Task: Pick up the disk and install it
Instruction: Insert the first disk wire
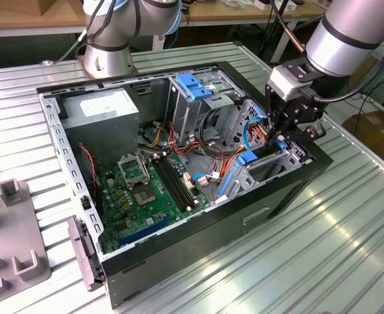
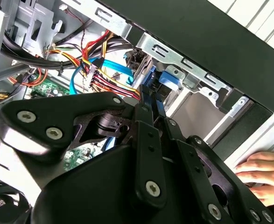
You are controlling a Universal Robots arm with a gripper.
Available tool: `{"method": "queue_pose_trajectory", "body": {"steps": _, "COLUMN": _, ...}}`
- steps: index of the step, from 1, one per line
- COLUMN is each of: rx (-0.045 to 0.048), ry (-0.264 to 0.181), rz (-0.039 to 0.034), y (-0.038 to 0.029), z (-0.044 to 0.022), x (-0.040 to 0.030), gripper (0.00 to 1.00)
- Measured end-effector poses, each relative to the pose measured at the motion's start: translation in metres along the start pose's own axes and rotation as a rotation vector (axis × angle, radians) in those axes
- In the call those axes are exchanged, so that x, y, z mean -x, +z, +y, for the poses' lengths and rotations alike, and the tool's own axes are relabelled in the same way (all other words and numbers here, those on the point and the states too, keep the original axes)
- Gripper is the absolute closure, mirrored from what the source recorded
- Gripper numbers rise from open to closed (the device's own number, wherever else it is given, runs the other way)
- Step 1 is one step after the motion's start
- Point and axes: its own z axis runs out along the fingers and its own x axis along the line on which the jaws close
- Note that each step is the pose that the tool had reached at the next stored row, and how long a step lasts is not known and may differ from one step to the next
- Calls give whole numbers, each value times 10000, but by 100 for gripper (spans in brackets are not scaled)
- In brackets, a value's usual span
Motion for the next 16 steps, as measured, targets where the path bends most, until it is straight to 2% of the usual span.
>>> {"method": "queue_pose_trajectory", "body": {"steps": 16, "rx": -1, "ry": 0, "rz": -3, "y": 27, "z": 3, "x": -8, "gripper": 83}}
